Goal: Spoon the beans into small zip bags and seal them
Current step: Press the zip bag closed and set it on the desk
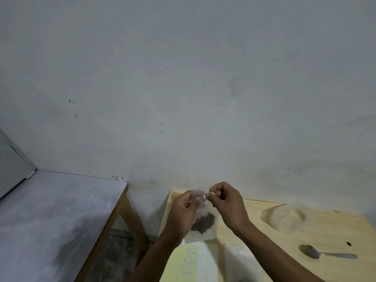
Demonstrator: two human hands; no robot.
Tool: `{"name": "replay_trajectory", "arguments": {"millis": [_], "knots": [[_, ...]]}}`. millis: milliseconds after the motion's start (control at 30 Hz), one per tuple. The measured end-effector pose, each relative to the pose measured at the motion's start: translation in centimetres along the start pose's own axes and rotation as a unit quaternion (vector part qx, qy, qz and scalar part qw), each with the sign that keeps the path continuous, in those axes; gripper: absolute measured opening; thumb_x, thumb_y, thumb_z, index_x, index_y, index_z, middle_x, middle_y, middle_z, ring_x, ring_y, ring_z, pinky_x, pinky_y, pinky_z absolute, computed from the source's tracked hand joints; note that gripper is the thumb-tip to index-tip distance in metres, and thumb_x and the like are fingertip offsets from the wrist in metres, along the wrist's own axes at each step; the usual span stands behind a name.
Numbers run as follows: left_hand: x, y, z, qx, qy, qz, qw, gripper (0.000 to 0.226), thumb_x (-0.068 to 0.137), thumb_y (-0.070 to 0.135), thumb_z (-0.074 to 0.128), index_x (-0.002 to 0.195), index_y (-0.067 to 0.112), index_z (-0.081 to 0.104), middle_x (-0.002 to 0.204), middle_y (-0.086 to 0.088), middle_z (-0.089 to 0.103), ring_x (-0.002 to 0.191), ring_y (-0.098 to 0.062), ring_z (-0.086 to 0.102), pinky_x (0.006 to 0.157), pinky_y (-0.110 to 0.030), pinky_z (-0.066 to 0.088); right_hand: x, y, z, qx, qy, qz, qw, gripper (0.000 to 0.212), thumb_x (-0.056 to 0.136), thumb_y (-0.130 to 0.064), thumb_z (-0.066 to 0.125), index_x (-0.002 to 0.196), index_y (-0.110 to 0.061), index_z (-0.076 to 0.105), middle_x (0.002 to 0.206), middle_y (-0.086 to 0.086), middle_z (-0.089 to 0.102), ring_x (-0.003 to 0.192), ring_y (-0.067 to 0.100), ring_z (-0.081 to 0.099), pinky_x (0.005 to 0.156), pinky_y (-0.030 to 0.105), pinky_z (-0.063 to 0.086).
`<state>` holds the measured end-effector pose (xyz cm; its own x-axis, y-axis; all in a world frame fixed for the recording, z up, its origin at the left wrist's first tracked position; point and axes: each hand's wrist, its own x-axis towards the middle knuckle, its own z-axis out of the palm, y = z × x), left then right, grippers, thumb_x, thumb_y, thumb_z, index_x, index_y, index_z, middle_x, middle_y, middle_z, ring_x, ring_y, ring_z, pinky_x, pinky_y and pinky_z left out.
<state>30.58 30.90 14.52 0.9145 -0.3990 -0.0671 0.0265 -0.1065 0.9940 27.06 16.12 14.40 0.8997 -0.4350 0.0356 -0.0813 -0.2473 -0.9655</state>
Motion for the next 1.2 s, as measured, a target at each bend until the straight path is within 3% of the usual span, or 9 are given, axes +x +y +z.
{"name": "replay_trajectory", "arguments": {"millis": [133, 267, 400, 467, 533, 667, 900, 1067, 1200], "knots": [[0.1, 0.2, 0.1, 0.003, -0.007, 0.002, 1.000, 0.017, 0.099, 0.024, 0.055, 0.102, 0.021, 0.072, 0.099, 0.003, 0.074, 0.097, -0.014, 0.069, 0.087, -0.028, 0.054, -0.1, -0.1, -0.2, -0.009, 0.013, 0.038, 0.999, 0.042, 0.078, -0.033, 0.079, 0.106, -0.025, 0.048, 0.068, -0.001, 0.051, 0.062, 0.012, 0.049, 0.062, 0.027, 0.041], [0.1, 0.4, 0.1, -0.022, -0.013, -0.003, 1.000, 0.018, 0.093, 0.035, 0.065, 0.096, 0.019, 0.073, 0.093, -0.009, 0.073, 0.092, -0.027, 0.068, 0.083, -0.039, 0.057, -0.1, 0.2, -0.5, 0.026, 0.002, 0.113, 0.993, 0.067, 0.074, -0.041, 0.083, 0.123, -0.034, 0.038, 0.088, -0.002, 0.041, 0.081, 0.012, 0.047, 0.068, 0.023, 0.039], [0.0, 0.2, 0.0, -0.001, 0.009, 0.012, 1.000, 0.014, 0.097, 0.019, 0.059, 0.099, 0.013, 0.071, 0.089, -0.002, 0.075, 0.087, -0.014, 0.071, 0.078, -0.022, 0.056, -0.1, 0.8, -0.7, 0.122, -0.041, 0.148, 0.981, 0.040, 0.073, -0.026, 0.085, 0.103, -0.011, 0.063, 0.076, -0.002, 0.035, 0.071, 0.015, 0.037, 0.061, 0.023, 0.032], [0.0, 0.2, -0.1, 0.012, 0.013, 0.015, 1.000, 0.013, 0.097, 0.018, 0.058, 0.097, 0.014, 0.071, 0.086, -0.002, 0.075, 0.084, -0.014, 0.071, 0.076, -0.023, 0.056, -0.3, 0.8, -1.1, 0.163, -0.050, 0.163, 0.972, 0.022, 0.076, -0.018, 0.082, 0.082, -0.011, 0.061, 0.071, -0.001, 0.036, 0.068, 0.015, 0.040, 0.061, 0.023, 0.034], [0.0, 0.1, -0.2, 0.026, 0.019, 0.018, 0.999, 0.013, 0.097, 0.018, 0.058, 0.096, 0.015, 0.070, 0.084, -0.002, 0.074, 0.083, -0.015, 0.071, 0.076, -0.025, 0.057, -0.5, 0.8, -1.4, 0.180, -0.066, 0.166, 0.967, 0.025, 0.079, -0.016, 0.079, 0.072, -0.013, 0.056, 0.067, -0.003, 0.047, 0.057, 0.006, 0.048, 0.061, 0.023, 0.034], [0.2, 0.0, 0.2, 0.057, 0.023, 0.034, 0.998, 0.015, 0.098, 0.020, 0.057, 0.096, 0.016, 0.071, 0.083, 0.003, 0.074, 0.081, -0.010, 0.070, 0.070, -0.016, 0.052, -0.7, 1.2, -1.6, 0.177, -0.089, 0.175, 0.964, 0.020, 0.081, -0.024, 0.077, 0.089, -0.007, 0.070, 0.079, -0.004, 0.068, 0.065, 0.001, 0.060, 0.069, 0.026, 0.038], [0.4, -0.3, 1.1, 0.065, 0.020, 0.022, 0.997, 0.016, 0.098, 0.024, 0.057, 0.093, 0.017, 0.071, 0.078, 0.005, 0.073, 0.078, -0.009, 0.068, 0.069, -0.013, 0.049, -0.9, 1.3, -2.4, 0.187, -0.082, 0.161, 0.966, 0.067, 0.071, -0.039, 0.082, 0.103, 0.014, 0.058, 0.085, 0.008, 0.064, 0.081, 0.018, 0.065, 0.083, 0.033, 0.052], [0.9, -0.6, 1.7, -0.060, 0.058, -0.047, 0.995, 0.018, 0.097, 0.020, 0.059, 0.092, 0.005, 0.067, 0.082, -0.009, 0.074, 0.076, -0.027, 0.072, 0.067, -0.032, 0.059, -1.3, 2.2, -2.8, 0.205, -0.115, 0.184, 0.954, 0.020, 0.087, -0.019, 0.072, 0.098, -0.003, 0.065, 0.097, 0.009, 0.072, 0.087, 0.025, 0.070, 0.077, 0.036, 0.054], [2.4, -2.5, 0.9, -0.104, 0.104, -0.089, 0.985, 0.017, 0.093, 0.015, 0.065, 0.087, 0.000, 0.060, 0.082, -0.013, 0.068, 0.074, -0.027, 0.067, 0.069, -0.034, 0.054, -2.7, 4.2, -2.7, 0.171, -0.156, 0.217, 0.948, 0.017, 0.089, -0.006, 0.068, 0.105, -0.010, 0.066, 0.092, 0.008, 0.071, 0.084, 0.023, 0.069, 0.073, 0.037, 0.051]]}}
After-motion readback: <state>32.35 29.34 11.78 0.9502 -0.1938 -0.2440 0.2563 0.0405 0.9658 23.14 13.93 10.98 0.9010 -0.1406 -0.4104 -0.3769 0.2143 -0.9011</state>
